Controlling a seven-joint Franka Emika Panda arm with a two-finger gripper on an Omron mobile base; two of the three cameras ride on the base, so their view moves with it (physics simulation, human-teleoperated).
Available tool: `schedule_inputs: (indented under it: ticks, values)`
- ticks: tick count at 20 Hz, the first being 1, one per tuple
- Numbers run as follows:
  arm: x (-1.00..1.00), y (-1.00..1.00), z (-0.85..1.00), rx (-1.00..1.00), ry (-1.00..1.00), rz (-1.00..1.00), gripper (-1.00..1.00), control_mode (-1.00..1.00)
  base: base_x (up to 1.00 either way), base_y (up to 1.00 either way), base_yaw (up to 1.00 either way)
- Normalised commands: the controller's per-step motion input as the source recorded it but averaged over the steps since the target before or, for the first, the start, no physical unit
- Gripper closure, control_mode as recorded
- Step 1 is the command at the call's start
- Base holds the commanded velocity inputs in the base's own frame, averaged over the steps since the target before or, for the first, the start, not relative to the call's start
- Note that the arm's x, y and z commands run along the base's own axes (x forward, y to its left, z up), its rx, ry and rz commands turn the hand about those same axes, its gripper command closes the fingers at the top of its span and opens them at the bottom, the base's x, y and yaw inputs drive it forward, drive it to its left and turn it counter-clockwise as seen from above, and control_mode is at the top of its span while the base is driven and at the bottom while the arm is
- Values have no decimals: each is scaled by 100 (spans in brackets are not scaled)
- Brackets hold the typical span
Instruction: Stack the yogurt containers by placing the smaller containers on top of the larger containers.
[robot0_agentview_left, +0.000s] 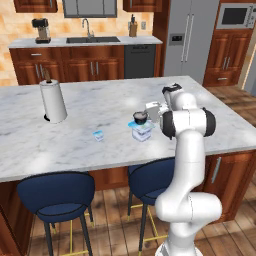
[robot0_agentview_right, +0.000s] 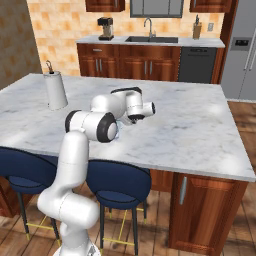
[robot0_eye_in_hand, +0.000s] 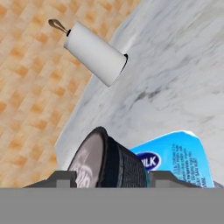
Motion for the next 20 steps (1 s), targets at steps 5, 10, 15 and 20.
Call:
schedule_inputs:
  ticks: [5, 10, 15, 20]
  values:
    - [0, 0, 0, 0, 0, 0, -100, -100, 0, 0, 0]
    - [-6, 0, 0, 0, 0, 0, -100, -100, 0, 0, 0]
    - [-4, -7, 21, 0, -1, 0, -100, -100, 0, 0, 0]
    - [-20, -3, 40, -6, 1, -1, -100, -100, 0, 0, 0]
